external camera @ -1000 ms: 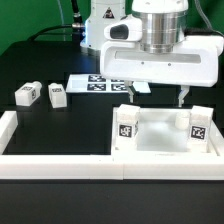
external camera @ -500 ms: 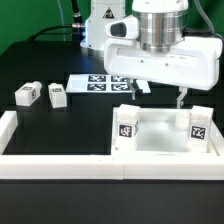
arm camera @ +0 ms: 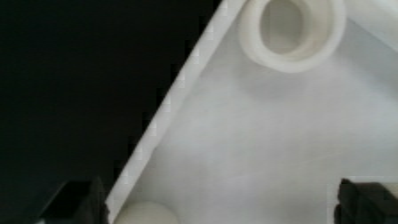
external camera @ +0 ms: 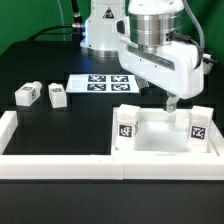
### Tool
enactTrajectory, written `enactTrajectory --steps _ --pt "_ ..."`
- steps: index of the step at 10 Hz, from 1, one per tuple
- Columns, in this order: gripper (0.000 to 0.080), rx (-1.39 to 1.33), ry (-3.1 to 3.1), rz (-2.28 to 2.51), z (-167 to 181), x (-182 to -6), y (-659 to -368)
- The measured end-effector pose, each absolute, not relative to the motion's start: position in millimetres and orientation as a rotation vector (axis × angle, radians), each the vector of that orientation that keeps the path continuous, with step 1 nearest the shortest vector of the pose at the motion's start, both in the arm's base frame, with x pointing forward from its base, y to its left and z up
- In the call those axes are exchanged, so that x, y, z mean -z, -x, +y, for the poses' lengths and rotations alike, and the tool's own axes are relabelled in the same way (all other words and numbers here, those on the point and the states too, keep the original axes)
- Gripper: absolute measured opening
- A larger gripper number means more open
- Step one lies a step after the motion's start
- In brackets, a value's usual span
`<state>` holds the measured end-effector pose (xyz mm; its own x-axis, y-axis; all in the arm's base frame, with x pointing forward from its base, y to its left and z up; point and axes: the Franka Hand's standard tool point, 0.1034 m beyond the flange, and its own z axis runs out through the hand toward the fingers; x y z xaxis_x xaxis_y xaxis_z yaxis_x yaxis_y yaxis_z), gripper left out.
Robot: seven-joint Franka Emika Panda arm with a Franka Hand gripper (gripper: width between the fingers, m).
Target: Assemble square table
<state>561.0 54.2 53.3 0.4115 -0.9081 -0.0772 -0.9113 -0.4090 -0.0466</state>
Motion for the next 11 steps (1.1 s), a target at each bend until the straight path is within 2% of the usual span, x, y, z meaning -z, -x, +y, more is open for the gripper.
enactTrajectory --steps 4,11 --pt "0.0649 -0.128 2.278 2.030 55.3 -44.7 -550.1" --pt "0.0649 -0.163 2.288 2.081 52.4 -11.7 -532.2"
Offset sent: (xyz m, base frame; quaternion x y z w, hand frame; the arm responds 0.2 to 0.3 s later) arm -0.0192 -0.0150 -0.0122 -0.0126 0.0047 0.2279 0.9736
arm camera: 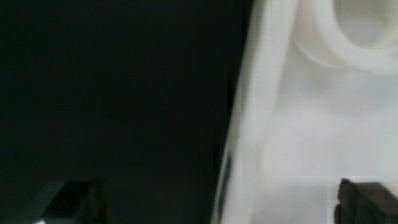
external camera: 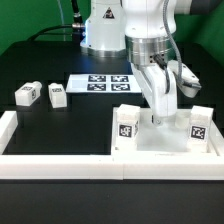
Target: Assemble square table
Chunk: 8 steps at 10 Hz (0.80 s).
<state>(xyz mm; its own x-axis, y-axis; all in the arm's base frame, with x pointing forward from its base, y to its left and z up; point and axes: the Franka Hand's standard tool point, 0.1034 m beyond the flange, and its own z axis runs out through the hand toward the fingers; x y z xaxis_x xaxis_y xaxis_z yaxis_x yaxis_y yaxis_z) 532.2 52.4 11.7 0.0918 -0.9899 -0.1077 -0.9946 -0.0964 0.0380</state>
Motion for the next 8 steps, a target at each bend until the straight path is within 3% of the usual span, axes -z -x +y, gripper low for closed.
enactTrajectory --steps 2,3,4,5,6,7,8 --pt "0.0649 -0.168 2.305 2.072 49.0 -6.9 -530.3" --pt "0.0555 -0.165 2.323 2.053 44.1 -7.0 -530.7" --pt "0.0555 -0.162 2.326 2.050 41.8 -7.2 -531.0" --pt "0.0356 -0.161 2.338 2.037 41.2 -7.0 -531.0" --pt "0.0221 -0.162 2.340 2.036 42.0 -6.6 -530.6" --pt "0.0221 -0.160 2.341 2.034 41.9 -6.5 -530.8" --pt "0.0088 -0.147 2.330 2.045 38.0 -7.2 -532.4"
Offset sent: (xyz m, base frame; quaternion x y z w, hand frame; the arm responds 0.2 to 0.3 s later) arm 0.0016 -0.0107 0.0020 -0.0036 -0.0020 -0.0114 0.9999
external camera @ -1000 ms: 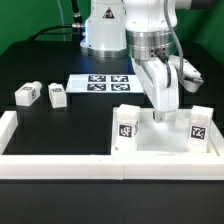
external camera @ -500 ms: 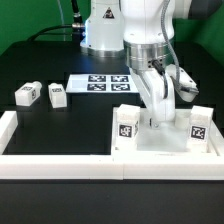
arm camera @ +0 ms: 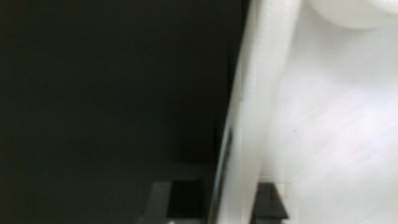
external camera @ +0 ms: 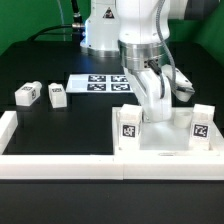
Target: Assemble square table
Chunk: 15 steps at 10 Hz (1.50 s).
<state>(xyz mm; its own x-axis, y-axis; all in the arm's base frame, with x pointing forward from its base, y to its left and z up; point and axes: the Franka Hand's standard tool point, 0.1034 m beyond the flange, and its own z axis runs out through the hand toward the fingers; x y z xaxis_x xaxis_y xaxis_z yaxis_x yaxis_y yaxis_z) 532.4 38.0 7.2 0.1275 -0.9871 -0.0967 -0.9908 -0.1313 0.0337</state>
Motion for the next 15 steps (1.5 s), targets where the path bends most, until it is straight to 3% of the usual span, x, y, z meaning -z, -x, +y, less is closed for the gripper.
enactTrajectory --steps 8,12,15 --pt "0.0084 -0.144 2.342 2.030 31.9 -7.6 -532.8" --pt "0.0076 -0.174 2.561 1.765 -12.7 -9.6 -518.8" --pt "0.0074 -0.170 2.614 1.684 -13.2 -9.5 -518.9"
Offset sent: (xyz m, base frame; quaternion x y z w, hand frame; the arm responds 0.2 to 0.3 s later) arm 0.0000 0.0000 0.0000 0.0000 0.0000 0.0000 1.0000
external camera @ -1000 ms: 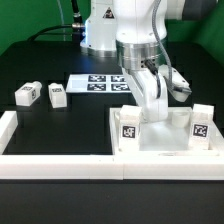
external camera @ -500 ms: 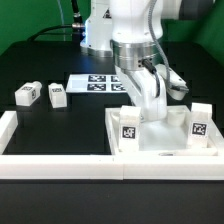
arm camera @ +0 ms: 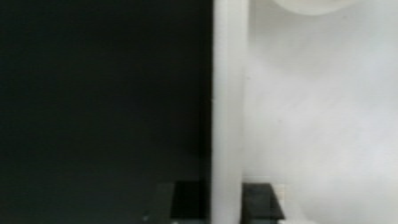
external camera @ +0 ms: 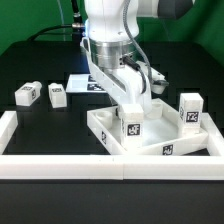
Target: Assemble square table
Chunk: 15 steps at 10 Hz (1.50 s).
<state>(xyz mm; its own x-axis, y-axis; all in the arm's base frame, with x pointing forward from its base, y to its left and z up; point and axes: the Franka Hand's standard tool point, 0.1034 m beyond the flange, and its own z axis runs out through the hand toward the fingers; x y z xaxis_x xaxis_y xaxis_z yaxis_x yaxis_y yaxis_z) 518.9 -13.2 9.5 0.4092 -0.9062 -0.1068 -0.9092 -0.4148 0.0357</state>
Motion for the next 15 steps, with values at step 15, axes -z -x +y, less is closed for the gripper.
enactTrajectory --steps 15 --pt "0.0063 -0.084 3.107 -0.062 -67.9 -17.2 -536.7"
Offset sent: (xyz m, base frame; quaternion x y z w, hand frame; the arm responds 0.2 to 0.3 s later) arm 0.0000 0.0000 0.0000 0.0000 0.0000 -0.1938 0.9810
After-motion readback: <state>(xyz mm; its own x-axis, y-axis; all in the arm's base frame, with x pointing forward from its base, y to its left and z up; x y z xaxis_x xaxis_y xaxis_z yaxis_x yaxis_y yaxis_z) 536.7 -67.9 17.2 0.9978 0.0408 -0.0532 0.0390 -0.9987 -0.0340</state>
